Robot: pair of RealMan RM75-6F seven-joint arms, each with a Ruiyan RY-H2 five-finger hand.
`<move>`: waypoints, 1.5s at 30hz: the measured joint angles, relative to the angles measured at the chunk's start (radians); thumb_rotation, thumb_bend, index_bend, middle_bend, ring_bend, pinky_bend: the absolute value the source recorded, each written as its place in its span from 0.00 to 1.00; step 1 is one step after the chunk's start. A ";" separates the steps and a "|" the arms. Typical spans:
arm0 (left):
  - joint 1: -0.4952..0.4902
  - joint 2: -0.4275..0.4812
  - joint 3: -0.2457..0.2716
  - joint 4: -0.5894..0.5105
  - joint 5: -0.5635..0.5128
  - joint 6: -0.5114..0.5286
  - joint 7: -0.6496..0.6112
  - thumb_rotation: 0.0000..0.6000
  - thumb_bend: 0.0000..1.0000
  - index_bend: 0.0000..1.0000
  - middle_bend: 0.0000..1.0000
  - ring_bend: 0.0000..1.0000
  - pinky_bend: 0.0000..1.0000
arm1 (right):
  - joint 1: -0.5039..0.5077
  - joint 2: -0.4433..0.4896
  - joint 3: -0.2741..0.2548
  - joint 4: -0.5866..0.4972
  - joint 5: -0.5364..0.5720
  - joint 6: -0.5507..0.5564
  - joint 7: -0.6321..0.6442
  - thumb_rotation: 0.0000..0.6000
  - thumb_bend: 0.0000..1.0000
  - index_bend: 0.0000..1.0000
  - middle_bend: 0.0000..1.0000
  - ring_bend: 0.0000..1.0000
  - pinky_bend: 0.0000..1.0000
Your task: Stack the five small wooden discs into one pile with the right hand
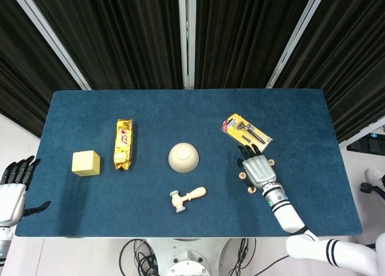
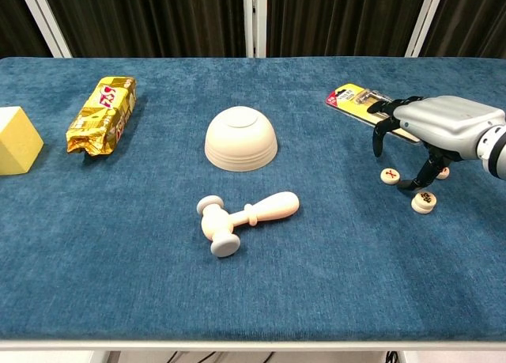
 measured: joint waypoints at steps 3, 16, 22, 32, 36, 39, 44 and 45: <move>0.000 0.000 0.001 0.000 0.000 -0.002 0.000 1.00 0.06 0.02 0.00 0.00 0.00 | 0.007 -0.006 -0.005 0.009 0.009 -0.008 -0.001 1.00 0.18 0.42 0.00 0.00 0.00; -0.001 0.000 0.000 0.002 0.001 -0.002 -0.002 1.00 0.06 0.02 0.00 0.00 0.00 | 0.020 -0.016 -0.019 0.026 0.019 -0.008 0.010 1.00 0.25 0.45 0.01 0.00 0.00; -0.001 0.001 0.000 0.002 0.001 -0.001 -0.004 1.00 0.06 0.02 0.00 0.00 0.00 | 0.021 -0.019 -0.024 0.032 0.009 -0.003 0.023 1.00 0.26 0.49 0.01 0.00 0.00; 0.000 0.002 0.001 0.001 0.003 0.000 -0.005 1.00 0.06 0.02 0.00 0.00 0.00 | 0.013 -0.008 -0.020 0.035 -0.030 0.023 0.079 1.00 0.27 0.55 0.02 0.00 0.00; 0.001 0.003 0.002 -0.002 0.006 0.003 -0.002 1.00 0.06 0.02 0.00 0.00 0.00 | 0.004 0.022 -0.016 0.003 -0.050 0.042 0.105 1.00 0.27 0.55 0.02 0.00 0.00; 0.001 0.003 0.002 -0.004 0.007 0.003 0.001 1.00 0.06 0.02 0.00 0.00 0.00 | -0.006 0.063 -0.015 -0.037 -0.063 0.054 0.120 1.00 0.27 0.56 0.02 0.00 0.00; 0.002 0.005 0.003 -0.011 0.009 0.006 0.006 1.00 0.06 0.02 0.00 0.00 0.00 | -0.017 0.136 -0.028 -0.097 -0.079 0.050 0.134 1.00 0.28 0.56 0.02 0.00 0.00; 0.002 0.005 0.003 -0.013 0.011 0.007 0.007 1.00 0.06 0.02 0.00 0.00 0.00 | -0.018 0.156 -0.036 -0.112 -0.089 0.043 0.138 1.00 0.28 0.56 0.02 0.00 0.00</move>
